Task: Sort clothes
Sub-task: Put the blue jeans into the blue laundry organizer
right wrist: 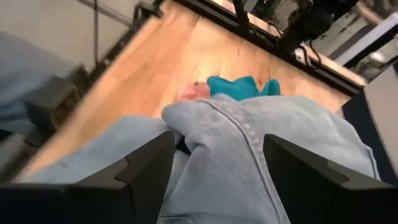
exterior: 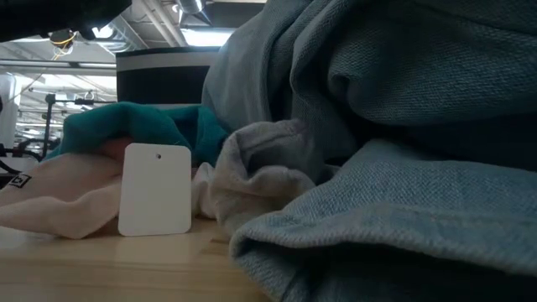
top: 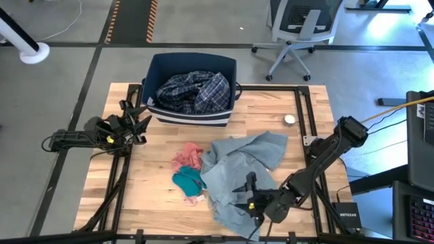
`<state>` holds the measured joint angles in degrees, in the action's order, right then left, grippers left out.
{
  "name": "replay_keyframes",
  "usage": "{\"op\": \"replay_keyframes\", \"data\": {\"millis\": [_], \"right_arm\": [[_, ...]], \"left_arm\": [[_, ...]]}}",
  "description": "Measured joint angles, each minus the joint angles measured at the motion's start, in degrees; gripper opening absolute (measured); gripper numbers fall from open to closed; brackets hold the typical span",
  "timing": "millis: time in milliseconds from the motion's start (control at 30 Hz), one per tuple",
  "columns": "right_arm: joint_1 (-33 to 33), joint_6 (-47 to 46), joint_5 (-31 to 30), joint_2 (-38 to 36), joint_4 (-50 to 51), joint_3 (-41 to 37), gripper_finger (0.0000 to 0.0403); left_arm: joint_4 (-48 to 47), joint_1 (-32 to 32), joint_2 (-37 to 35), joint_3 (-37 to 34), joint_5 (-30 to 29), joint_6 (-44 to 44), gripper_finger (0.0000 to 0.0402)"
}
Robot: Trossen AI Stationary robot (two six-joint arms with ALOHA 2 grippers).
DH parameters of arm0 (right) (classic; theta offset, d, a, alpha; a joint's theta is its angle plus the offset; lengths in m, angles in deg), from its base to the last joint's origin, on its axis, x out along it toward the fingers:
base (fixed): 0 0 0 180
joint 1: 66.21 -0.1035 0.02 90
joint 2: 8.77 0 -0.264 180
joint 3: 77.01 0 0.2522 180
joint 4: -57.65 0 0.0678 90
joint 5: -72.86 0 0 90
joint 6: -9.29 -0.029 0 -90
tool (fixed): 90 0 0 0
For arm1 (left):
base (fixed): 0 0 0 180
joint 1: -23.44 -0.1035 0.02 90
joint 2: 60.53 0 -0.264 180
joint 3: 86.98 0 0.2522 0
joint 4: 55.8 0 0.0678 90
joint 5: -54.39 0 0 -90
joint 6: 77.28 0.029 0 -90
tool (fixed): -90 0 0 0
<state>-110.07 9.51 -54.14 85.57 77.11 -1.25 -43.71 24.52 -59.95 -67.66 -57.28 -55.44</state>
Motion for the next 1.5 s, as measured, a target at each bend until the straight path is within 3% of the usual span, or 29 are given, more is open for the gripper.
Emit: {"op": "replay_keyframes", "data": {"millis": [333, 733, 1267, 1500], "right_arm": [[0.8, 0.5, -0.5, 5.9, -1.0, 1.3, 0.0266], [5.8, 1.7, -7.3, 16.7, 28.7, 20.2, 0.0266], [8.6, 2.8, -17.4, 17.3, 31.6, 23.7, 0.0266], [10.5, 1.8, -11.5, 20.0, 33.6, 23.4, 0.0253]], "left_arm": [[0.0, 0.0, 0.0, 0.0, 0.0, -0.1, 0.0180], [-0.3, 0.0, 0.0, 0.0, 0.0, -0.4, 0.0180], [-0.3, 0.0, 0.0, 0.0, 0.0, -0.4, 0.0180], [-0.3, 0.0, 0.0, 0.0, 0.0, -0.4, 0.0180]]}}
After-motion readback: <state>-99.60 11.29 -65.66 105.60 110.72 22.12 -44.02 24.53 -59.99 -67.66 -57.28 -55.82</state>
